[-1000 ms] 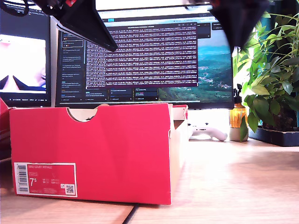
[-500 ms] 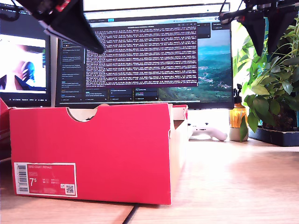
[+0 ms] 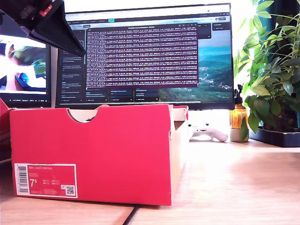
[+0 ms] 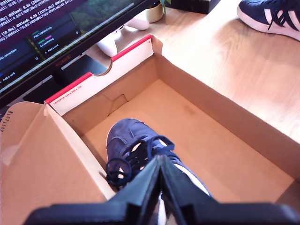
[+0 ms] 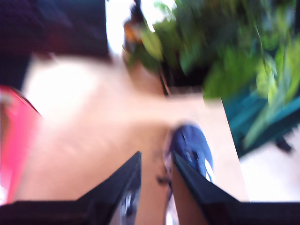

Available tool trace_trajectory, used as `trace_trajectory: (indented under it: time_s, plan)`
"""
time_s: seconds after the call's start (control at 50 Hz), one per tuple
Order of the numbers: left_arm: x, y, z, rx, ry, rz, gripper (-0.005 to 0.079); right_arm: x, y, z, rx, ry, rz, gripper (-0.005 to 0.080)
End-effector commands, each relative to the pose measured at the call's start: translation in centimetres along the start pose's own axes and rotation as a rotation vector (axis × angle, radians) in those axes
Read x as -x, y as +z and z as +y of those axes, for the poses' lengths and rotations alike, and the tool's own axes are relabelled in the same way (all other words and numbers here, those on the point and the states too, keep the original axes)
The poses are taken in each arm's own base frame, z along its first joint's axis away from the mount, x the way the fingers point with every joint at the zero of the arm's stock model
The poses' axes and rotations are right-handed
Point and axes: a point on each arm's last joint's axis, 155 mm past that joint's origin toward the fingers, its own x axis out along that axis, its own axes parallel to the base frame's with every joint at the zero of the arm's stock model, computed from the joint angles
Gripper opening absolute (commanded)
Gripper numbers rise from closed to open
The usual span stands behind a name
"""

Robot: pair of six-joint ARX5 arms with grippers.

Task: Pack the blue shoes by picking the first shoe and placing it inside the red shoebox, left side, then picking and rotating the second shoe and placing it in the shoebox

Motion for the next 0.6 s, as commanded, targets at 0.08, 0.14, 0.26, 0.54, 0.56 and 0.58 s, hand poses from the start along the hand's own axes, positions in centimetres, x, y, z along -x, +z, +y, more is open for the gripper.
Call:
trace_trajectory:
  time_s: [0.08, 0.14, 0.26, 0.54, 0.56, 0.58]
  plan:
    - [0.0, 0.0, -0.1, 0.006, -0.007, -0.006, -0.0019, -2.9, -4.6, 0.1, 0.041, -0.022, 0.108, 0.018]
    - [0.0, 0.0, -0.1, 0.006, -0.007, -0.006, -0.0019, -3.3, -5.8, -0.1, 0.036, -0.027, 0.117, 0.018]
    - [0.0, 0.0, -0.1, 0.006, -0.006, -0.005, -0.0019, -4.0, -8.0, -0.6, 0.012, -0.038, 0.127, 0.018]
    - [0.0, 0.0, -0.1, 0.006, -0.006, -0.004, -0.0019, -4.4, -10.2, -1.9, -0.092, -0.053, 0.078, 0.018]
    - [0.0, 0.0, -0.1, 0.006, -0.007, -0.004, -0.0019, -4.4, -10.3, -2.0, -0.097, -0.053, 0.075, 0.018]
    - [0.0, 0.0, -0.1, 0.006, -0.007, -0.004, -0.0019, -4.4, -10.4, -2.0, -0.103, -0.052, 0.072, 0.018]
